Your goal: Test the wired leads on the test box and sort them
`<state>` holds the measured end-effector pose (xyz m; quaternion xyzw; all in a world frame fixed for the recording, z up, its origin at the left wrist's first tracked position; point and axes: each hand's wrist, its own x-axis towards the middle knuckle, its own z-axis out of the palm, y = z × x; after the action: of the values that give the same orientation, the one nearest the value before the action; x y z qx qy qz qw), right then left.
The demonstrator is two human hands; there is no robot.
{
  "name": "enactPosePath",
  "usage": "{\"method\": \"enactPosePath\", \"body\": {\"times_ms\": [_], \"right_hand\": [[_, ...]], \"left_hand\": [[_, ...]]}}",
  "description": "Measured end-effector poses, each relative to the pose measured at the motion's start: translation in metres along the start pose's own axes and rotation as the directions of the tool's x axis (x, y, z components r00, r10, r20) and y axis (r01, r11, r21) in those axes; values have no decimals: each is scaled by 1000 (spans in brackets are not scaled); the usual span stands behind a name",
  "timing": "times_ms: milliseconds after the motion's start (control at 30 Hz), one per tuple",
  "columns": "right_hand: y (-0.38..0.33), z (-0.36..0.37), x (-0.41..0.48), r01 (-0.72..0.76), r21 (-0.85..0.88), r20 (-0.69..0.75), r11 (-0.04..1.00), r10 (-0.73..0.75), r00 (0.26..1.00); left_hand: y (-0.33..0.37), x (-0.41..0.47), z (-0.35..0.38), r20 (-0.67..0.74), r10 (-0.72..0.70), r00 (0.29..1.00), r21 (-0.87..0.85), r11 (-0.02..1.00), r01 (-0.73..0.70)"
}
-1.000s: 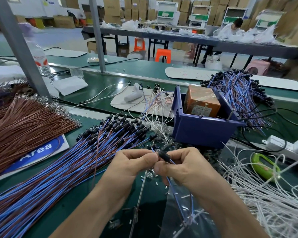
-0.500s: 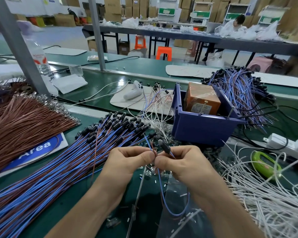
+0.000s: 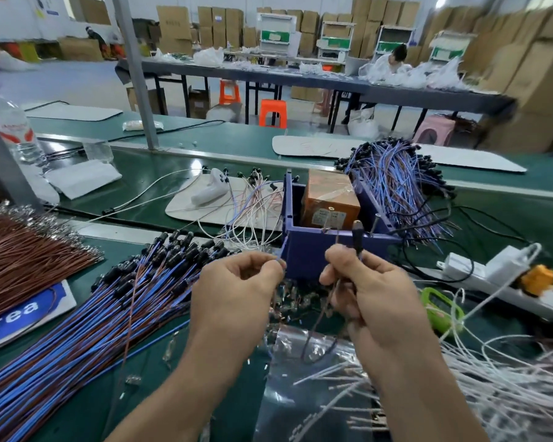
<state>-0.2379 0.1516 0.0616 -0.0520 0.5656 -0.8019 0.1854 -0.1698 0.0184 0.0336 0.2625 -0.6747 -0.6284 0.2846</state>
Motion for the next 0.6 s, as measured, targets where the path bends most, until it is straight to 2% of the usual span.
{"method": "enactPosePath", "body": {"times_ms": [133,267,600], "right_hand": [[-5,-19,11,44,111,-211,993,-20,977],[-4,-31,23,33,199,-327,979,35,944],[8,-38,45,26,174,-392,984,45,919]], "left_hand": [[8,12,27,-18,-44,999,-16,999,44],[9,26,42,-104,-102,989,8,995,104],[5,25,56,-79,30,996,132,991,-19]]}}
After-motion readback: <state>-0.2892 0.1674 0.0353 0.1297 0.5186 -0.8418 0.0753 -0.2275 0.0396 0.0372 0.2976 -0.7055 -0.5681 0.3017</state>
